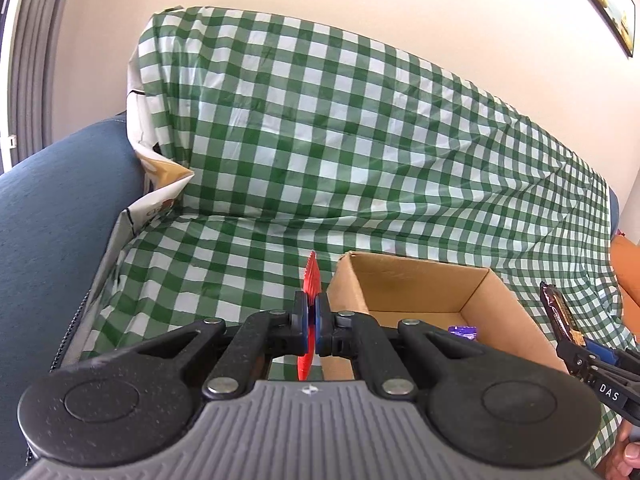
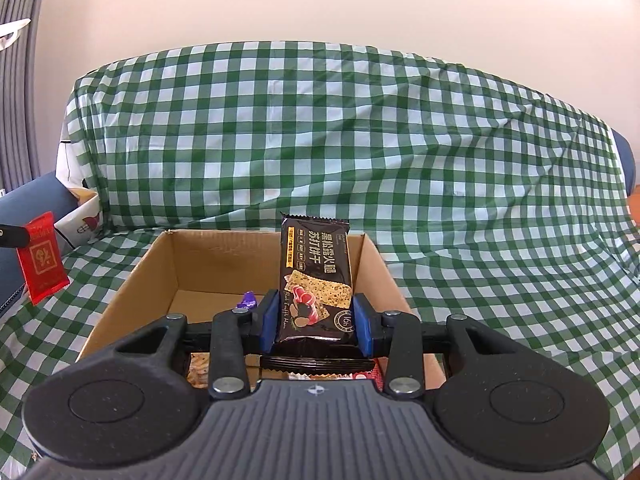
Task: Organize snacks
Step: 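Carry the red packet in the left gripper and chocolate bar in the right over the box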
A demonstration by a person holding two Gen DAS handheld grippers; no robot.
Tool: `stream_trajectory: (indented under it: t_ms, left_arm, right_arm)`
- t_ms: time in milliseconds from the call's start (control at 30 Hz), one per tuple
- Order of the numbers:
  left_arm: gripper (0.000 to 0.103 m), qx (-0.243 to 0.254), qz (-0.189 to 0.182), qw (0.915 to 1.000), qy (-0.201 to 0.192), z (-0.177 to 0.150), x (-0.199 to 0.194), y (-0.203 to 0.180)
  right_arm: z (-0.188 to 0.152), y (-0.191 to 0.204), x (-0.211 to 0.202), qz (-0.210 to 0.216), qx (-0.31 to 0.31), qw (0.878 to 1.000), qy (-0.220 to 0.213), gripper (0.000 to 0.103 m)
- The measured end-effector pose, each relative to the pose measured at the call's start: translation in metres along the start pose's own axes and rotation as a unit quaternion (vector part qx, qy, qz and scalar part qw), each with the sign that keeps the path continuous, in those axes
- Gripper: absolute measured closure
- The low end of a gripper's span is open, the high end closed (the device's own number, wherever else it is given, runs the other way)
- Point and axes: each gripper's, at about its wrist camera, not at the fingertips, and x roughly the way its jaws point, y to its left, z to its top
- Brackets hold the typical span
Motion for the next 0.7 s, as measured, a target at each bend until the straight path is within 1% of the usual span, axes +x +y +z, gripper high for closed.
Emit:
stream_trajectory:
  t_ms: [133, 533, 700]
  left_arm:
    - [0.101, 0.005, -0.005, 1.0000, -0.001, -0.0009, 0.0015, -0.0047]
    - [0.101, 0.011, -0.007, 0.9999, 0.003, -0.0010, 0.0049, -0.0040]
    - [0.101, 0.010, -0.011, 0.9999, -0.005, -0.0007, 0.0024, -0.0052]
  right_arm:
    - [-0.0024, -0.0052, -0.0031, -0.004, 0.002, 1.000, 0.000, 0.063]
    - [-0.0030, -0.0018, 0.0025, -0.004, 0.002, 1.000, 0.001, 0.063]
    - [-0.0023, -0.0024, 0.0020, -0.003, 0.002, 1.000, 0.001, 0.063]
